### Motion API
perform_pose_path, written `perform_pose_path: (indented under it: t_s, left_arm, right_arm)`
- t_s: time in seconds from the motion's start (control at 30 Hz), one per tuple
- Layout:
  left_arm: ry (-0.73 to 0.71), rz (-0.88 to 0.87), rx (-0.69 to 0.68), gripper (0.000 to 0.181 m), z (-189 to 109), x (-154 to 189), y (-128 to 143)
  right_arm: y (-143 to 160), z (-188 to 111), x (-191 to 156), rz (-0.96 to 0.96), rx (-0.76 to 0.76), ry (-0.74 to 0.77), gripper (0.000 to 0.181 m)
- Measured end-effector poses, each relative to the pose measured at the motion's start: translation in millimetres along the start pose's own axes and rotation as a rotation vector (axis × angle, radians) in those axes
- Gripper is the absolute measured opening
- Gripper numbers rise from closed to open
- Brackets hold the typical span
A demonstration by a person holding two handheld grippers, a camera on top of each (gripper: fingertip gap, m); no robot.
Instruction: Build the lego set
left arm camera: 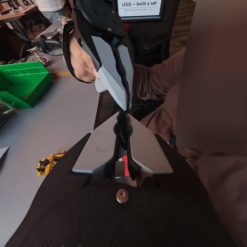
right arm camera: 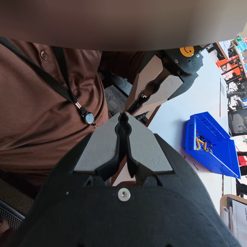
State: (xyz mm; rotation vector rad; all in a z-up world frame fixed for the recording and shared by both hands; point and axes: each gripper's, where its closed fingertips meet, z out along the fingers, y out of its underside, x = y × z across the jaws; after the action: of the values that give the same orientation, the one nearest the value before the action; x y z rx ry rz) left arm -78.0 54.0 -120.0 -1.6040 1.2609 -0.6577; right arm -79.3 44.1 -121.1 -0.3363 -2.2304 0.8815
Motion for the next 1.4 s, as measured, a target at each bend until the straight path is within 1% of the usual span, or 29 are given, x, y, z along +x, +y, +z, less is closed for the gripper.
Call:
perform_pose_path:
  t_s: [0.23,0.37,0.4,0.43,0.47,0.5,0.53,0.6,0.67,0.73,0.83,0.97,1.07,1.23,1.33,1.4]
  left_arm:
    - [0.044,-0.005,-0.019,0.001,7,9,4]
    - [0.048,-0.024,-0.027,0.002,11,7,8]
    - [-0.052,-0.034,-0.014,0.002,10,-11,6]
    - [-0.114,-0.037,-0.009,0.002,3,-27,7]
    - [-0.104,-0.085,0.03,0.002,-6,-34,2]
    - [-0.083,-0.082,0.037,0.003,-12,-35,4]
    - [-0.09,-0.072,0.015,0.003,-14,-35,8]
    - [-0.077,-0.064,0.005,0.002,-10,-28,9]
    - [-0.052,-0.06,0.008,0.002,-4,-24,8]
    - [0.011,-0.065,0.025,0.003,-1,-17,7]
    - [0.062,-0.089,0.063,0.003,-5,-13,4]
    - [0.09,-0.143,0.133,0.002,-12,-17,-5]
    - [0.089,-0.198,0.169,0.002,-14,-25,-7]
    - [0.081,-0.251,0.195,0.002,-15,-37,-4]
    - [0.075,-0.251,0.202,0.003,-16,-42,-1]
    - [0.085,-0.245,0.203,0.009,-17,-42,1]
  right_arm:
    - [0,1,-12,-0.023,0.052,-0.11,0.0]
    - [4,1,-18,-0.03,0.05,-0.157,0.0]
    - [-2,0,-34,-0.039,0.078,-0.249,0.0]
    - [-4,4,-43,-0.06,0.081,-0.286,0.0]
    - [1,12,-40,-0.073,0.033,-0.253,0.0]
    - [6,17,-28,-0.065,-0.016,-0.186,0.0]
    - [4,13,-21,-0.026,0.005,-0.171,0.0]
    - [-7,-1,-16,0.037,0.113,-0.189,0.0]
    - [2,-6,-11,0.048,0.096,-0.163,0.0]
    - [4,-11,-8,0.079,0.108,-0.157,0.0]
    - [4,-22,5,0.124,0.172,-0.117,0.0]
    - [12,-32,26,0.23,0.249,-0.07,0.0]
    - [13,-37,34,0.273,0.296,-0.063,0.0]
    - [19,-37,39,0.285,0.277,-0.034,0.0]
    - [26,-35,46,0.324,0.258,-0.012,0.0]
    - [32,-35,53,0.37,0.25,0.009,0.0]
